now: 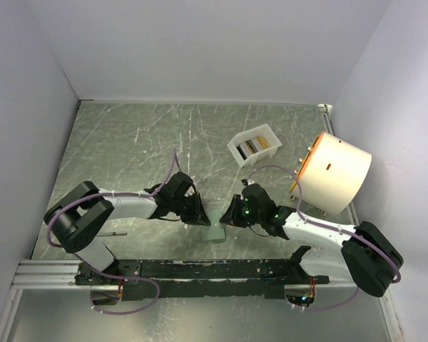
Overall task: Put the credit cards into the card holder
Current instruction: Close the card holder at the center of the board.
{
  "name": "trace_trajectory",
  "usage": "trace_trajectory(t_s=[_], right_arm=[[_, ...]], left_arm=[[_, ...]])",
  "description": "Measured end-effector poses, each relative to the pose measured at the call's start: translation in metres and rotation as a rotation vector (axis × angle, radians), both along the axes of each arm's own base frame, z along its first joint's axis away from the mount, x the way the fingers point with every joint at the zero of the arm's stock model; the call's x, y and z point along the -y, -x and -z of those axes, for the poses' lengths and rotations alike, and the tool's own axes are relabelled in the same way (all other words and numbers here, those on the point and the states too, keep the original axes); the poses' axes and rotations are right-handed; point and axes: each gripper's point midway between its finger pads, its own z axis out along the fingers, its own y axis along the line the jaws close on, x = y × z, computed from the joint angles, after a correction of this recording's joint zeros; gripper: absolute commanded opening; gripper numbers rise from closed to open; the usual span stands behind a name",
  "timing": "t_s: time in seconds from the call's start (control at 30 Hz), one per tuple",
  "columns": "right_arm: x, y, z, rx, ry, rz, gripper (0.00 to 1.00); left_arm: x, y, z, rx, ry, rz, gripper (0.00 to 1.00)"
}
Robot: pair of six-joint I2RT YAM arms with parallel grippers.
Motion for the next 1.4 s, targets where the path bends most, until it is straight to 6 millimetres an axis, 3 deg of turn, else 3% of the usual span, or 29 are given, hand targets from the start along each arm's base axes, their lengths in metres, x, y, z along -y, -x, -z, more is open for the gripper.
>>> trace_trajectory(t_s=[0.6, 0.97, 1.4], right_arm=[[-0.005, 0.007, 0.011, -0.034, 0.005, -0.064, 0.18], [-0.004, 0.0, 0.001, -0.015, 0.033, -0.057, 0.16], [-0.006, 0.001, 0.014, -0.046, 0.058, -0.078, 0.14]], left_arm=[[0.0, 0.0, 0.0, 0.004, 0.005, 0.0, 0.22], [0.0, 0.0, 0.0, 0.006, 0.008, 0.0, 0.23], [0.0, 0.0, 0.0, 0.006, 0.008, 0.001, 0.24]])
